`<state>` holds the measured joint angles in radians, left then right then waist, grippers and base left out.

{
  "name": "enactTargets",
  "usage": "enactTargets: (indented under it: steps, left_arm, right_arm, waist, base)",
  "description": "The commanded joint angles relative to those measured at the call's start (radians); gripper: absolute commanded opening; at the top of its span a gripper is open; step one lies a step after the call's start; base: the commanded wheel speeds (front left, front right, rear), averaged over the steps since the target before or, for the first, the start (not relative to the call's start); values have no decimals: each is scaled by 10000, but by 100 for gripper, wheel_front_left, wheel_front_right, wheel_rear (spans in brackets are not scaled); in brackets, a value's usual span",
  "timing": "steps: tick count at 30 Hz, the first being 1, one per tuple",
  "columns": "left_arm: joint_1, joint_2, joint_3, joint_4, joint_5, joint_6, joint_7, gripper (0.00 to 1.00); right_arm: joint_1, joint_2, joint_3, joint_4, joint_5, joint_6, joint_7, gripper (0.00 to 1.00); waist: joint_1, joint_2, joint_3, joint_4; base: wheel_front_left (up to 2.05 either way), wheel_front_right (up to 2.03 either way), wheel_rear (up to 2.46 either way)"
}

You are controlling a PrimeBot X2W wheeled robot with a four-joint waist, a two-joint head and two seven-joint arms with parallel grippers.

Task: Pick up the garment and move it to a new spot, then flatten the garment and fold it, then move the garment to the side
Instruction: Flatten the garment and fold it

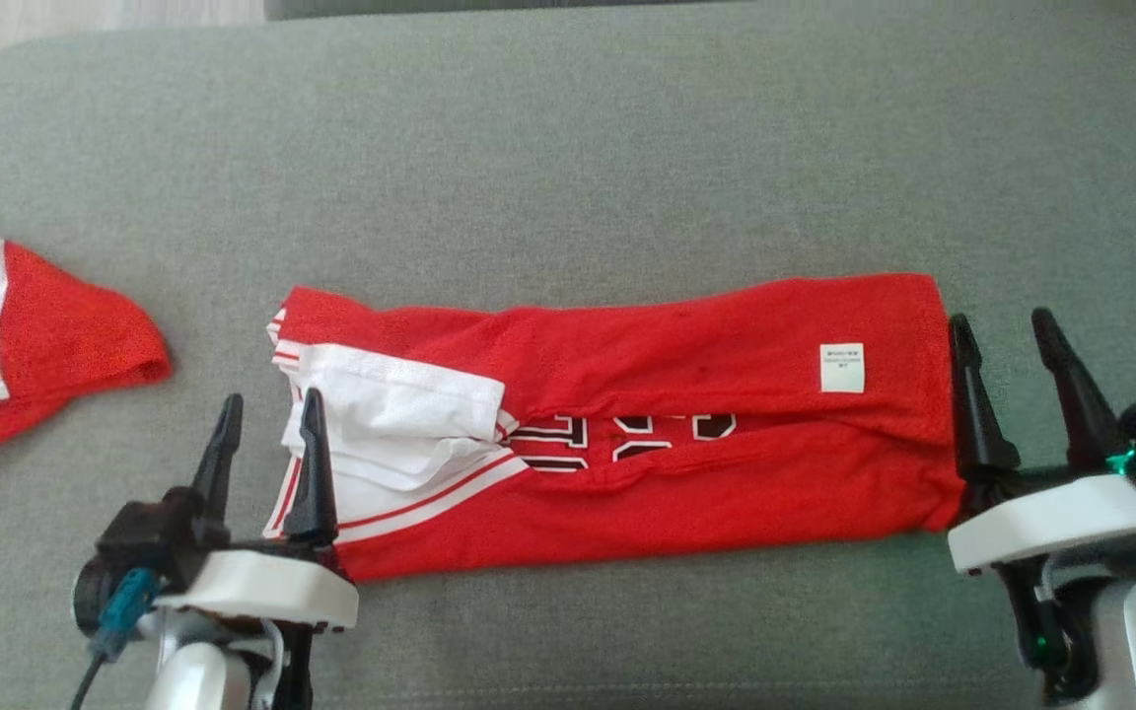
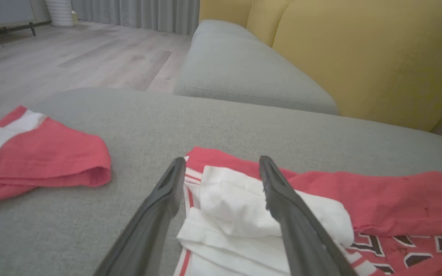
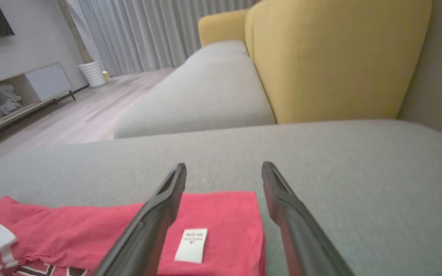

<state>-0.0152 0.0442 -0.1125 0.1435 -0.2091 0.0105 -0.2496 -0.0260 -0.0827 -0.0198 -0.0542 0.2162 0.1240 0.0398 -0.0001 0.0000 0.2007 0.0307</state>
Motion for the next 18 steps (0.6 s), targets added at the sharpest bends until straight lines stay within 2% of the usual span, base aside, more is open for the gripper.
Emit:
enactTargets:
  steps: [1, 10, 18]
  left_arm:
    - [-64, 101, 414, -515, 60, 58, -122, 100]
    - [542, 312, 368, -1708, 441, 423, 163, 100]
    - [1122, 390, 332, -2019, 462, 631, 672, 100]
  right_arm:
    - [-52, -39, 292, -513, -179, 67, -139, 100]
    - [501, 70, 694, -1220, -788, 67, -35, 100]
    - [1215, 166, 849, -1377, -790, 67, 86, 100]
  waist:
    - [1, 0, -160, -15]
    - [1, 0, -764, -112]
    - [1, 0, -1221, -180]
  base:
    - [0, 0, 0]
    - [0, 0, 0]
    - [0, 0, 0]
